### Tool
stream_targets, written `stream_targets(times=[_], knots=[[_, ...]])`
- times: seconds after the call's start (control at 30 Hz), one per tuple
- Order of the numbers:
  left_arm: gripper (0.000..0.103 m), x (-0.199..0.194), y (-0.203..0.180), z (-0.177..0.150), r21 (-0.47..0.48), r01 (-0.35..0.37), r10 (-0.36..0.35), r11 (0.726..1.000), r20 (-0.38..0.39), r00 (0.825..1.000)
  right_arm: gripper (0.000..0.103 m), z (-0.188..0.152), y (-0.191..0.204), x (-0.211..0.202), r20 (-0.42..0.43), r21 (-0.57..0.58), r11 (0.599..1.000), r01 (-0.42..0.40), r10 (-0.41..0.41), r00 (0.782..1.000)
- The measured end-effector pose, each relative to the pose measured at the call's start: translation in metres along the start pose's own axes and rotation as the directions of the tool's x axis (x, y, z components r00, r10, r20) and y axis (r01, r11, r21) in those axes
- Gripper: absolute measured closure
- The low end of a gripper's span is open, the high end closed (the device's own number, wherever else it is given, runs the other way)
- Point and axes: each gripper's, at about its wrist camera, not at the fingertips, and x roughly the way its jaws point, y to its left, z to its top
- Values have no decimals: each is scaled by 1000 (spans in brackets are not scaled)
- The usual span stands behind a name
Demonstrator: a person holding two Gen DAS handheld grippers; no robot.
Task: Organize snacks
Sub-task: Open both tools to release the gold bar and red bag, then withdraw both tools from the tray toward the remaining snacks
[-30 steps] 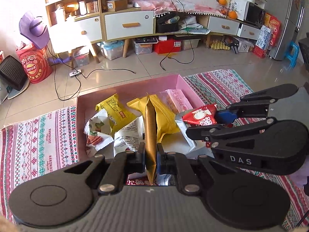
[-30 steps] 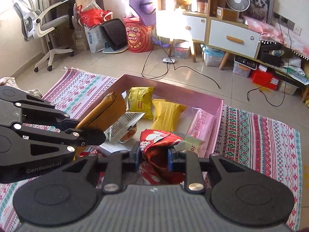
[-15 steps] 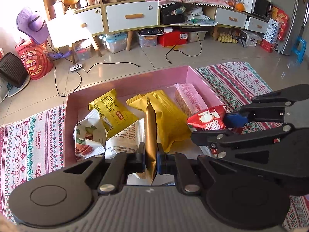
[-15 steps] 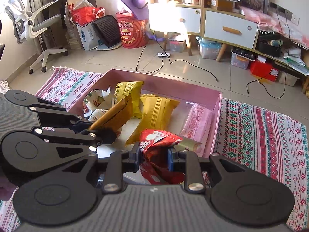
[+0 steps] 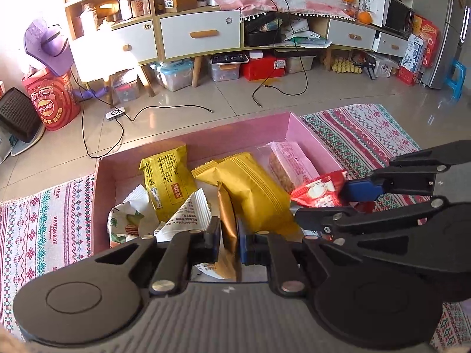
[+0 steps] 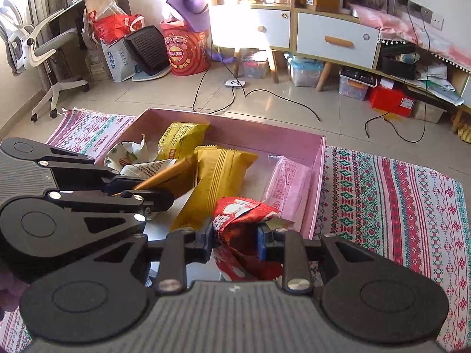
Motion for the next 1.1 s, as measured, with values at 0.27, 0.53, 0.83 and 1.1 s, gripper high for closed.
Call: stream_targets(times=[0.27, 0.53, 0.83, 1.1], knots=[[63, -12, -1, -6, 0, 9, -9, 1000, 1, 1000, 58, 2, -7, -14, 27, 17, 1000, 25, -26, 999], [33, -29, -3, -15, 3, 21, -21, 1000, 9, 1000, 40, -4, -13, -32, 39, 28, 999, 38, -39, 998], [16, -56, -16, -31, 41, 33, -34, 999, 20, 999, 28, -16, -12, -60, 52, 2, 999, 48, -48, 997], [6, -80, -26, -49, 74, 25, -27, 997, 27, 999, 18, -28, -11, -84, 52, -9, 998, 62, -61, 997]])
